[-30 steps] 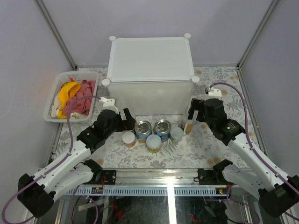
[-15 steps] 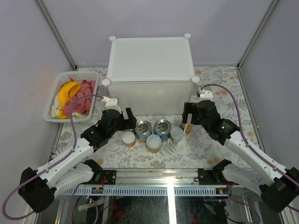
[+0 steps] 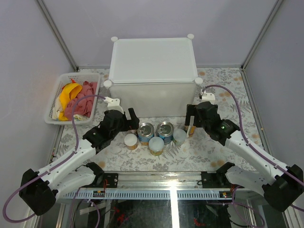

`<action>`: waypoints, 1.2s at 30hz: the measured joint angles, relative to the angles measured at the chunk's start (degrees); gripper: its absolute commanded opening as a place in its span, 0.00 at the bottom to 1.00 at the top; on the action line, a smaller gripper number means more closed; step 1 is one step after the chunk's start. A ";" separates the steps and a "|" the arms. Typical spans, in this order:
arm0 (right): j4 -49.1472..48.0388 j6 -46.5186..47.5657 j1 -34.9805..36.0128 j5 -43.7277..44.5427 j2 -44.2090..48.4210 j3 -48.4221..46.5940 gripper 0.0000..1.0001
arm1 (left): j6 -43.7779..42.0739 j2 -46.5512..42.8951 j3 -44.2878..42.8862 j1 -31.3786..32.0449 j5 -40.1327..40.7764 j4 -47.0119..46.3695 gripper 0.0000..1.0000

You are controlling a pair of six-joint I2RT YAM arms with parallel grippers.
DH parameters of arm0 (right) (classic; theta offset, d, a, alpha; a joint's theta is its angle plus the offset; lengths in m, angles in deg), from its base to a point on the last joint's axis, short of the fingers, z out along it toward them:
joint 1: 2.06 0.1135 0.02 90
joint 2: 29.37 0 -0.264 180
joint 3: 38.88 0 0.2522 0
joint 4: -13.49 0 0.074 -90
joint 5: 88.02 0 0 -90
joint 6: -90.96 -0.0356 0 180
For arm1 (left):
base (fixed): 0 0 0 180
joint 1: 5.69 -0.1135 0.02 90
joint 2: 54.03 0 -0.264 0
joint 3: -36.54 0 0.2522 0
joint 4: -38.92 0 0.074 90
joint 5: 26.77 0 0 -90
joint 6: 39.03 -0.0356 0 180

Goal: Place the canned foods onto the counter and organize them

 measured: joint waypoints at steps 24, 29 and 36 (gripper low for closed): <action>-9.84 1.75 0.85 -2.08 -0.31 8.37 0.93 | 0.00 -0.37 0.00 0.00 1.27 0.00 1.00; -14.73 3.93 0.92 -3.23 3.32 12.74 0.87 | 0.02 -0.44 0.00 0.00 1.33 0.00 1.00; -20.06 7.15 0.94 -3.78 3.76 15.63 0.76 | 0.02 -0.44 0.00 0.00 1.57 0.00 1.00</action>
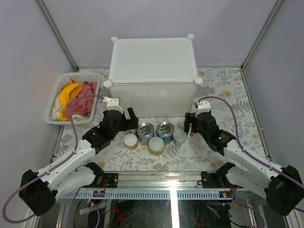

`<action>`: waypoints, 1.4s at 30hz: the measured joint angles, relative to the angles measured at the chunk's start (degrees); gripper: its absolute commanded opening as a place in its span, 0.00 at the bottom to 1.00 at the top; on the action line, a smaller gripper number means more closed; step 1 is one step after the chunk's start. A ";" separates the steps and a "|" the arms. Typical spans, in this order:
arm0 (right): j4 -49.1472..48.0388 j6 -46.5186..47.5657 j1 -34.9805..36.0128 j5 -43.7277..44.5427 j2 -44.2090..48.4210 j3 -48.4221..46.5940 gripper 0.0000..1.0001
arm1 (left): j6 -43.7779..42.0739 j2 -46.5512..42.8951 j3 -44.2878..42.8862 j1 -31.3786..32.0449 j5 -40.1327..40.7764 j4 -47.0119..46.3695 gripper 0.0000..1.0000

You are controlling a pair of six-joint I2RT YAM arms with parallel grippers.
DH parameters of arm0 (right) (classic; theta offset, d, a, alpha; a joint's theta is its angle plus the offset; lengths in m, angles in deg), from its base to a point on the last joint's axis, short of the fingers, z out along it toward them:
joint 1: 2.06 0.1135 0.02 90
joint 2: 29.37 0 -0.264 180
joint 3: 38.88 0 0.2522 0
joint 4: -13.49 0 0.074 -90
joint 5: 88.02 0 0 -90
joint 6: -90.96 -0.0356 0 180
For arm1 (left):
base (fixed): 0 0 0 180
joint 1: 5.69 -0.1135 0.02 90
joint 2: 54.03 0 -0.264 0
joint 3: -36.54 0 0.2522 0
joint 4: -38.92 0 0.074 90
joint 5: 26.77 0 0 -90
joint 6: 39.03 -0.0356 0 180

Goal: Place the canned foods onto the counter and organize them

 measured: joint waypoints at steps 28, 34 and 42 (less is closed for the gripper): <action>1.09 7.98 0.11 -4.48 5.97 2.69 0.02 | -0.04 -0.31 0.02 0.00 0.87 -0.20 1.00; 7.08 9.51 0.11 -5.11 5.90 -1.79 0.00 | -0.02 0.02 0.02 0.00 0.87 -0.26 1.00; 9.77 10.69 0.15 -6.56 5.90 -7.45 0.00 | 0.00 0.04 0.02 0.00 0.87 -0.31 1.00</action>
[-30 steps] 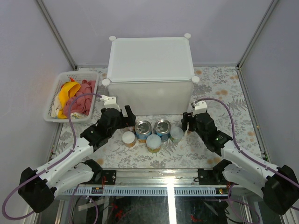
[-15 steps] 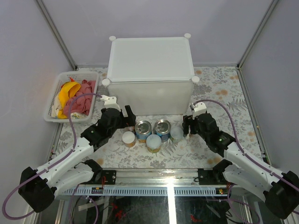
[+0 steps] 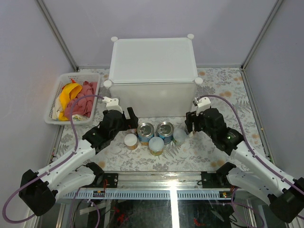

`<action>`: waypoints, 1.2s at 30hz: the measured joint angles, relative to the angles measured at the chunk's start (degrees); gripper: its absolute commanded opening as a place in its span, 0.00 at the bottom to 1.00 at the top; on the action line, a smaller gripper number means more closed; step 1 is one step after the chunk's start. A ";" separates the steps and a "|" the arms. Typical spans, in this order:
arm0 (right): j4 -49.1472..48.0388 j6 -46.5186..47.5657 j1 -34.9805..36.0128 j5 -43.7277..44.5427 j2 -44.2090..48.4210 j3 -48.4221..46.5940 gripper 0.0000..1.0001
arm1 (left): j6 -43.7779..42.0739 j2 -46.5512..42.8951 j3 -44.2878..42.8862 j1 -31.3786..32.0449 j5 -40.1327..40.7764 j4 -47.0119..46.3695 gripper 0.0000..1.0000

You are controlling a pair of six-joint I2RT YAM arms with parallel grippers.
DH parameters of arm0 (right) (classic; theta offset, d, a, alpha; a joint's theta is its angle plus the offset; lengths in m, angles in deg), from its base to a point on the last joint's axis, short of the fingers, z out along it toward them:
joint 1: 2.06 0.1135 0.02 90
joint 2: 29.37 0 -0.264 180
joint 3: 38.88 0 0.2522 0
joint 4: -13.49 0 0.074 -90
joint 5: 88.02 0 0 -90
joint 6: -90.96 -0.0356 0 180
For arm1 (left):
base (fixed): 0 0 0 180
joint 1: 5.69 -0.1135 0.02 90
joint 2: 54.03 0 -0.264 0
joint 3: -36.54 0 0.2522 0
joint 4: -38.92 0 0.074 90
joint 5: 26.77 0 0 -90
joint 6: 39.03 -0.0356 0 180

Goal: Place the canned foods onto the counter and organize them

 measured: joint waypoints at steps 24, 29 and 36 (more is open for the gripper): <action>16.17 1.90 0.70 -10.88 -8.28 -35.80 0.00 | 0.48 -1.86 0.66 0.00 0.11 -0.09 1.00; 16.98 1.90 0.74 -12.39 -10.97 -41.24 0.00 | 0.61 -2.78 1.11 0.00 0.26 -0.09 1.00; 17.09 2.62 0.79 -13.53 -16.39 -49.11 0.00 | 1.11 -3.72 1.42 0.00 0.33 -0.09 1.00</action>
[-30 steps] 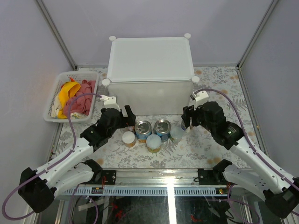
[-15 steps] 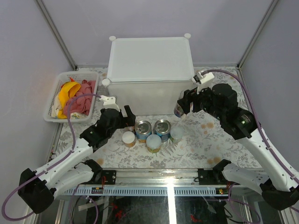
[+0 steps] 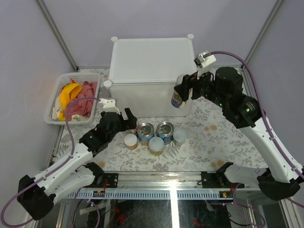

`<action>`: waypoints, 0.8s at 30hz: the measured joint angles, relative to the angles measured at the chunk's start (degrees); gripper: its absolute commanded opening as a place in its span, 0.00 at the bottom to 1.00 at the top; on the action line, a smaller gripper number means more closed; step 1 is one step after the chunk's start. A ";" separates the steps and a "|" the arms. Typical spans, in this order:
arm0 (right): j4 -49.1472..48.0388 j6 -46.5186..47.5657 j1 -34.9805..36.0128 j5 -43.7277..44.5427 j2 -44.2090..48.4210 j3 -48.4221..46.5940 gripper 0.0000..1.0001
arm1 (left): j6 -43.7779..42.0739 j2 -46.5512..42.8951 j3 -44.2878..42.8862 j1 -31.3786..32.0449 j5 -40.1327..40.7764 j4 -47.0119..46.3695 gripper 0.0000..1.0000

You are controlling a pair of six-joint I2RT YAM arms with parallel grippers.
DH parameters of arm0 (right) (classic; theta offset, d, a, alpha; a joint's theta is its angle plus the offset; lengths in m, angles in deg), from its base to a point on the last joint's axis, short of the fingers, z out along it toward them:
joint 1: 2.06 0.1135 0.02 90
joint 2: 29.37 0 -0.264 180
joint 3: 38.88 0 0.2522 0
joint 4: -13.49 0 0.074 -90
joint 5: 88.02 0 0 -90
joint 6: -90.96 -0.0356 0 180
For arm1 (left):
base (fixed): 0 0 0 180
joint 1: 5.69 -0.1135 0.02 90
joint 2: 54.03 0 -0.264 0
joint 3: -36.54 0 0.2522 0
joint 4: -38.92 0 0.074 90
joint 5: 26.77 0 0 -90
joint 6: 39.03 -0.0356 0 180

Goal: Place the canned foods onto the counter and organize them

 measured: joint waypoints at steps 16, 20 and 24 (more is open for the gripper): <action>-0.52 3.50 0.00 0.44 -11.04 -13.68 0.00 | 0.42 -2.05 0.81 0.00 0.07 0.24 1.00; -0.70 4.63 0.00 1.14 -13.38 -16.81 0.00 | 0.48 -2.05 0.92 0.00 0.04 0.24 1.00; -0.81 5.95 -0.02 2.32 -15.45 -19.10 0.00 | 0.79 -2.05 1.20 0.00 0.02 0.22 1.00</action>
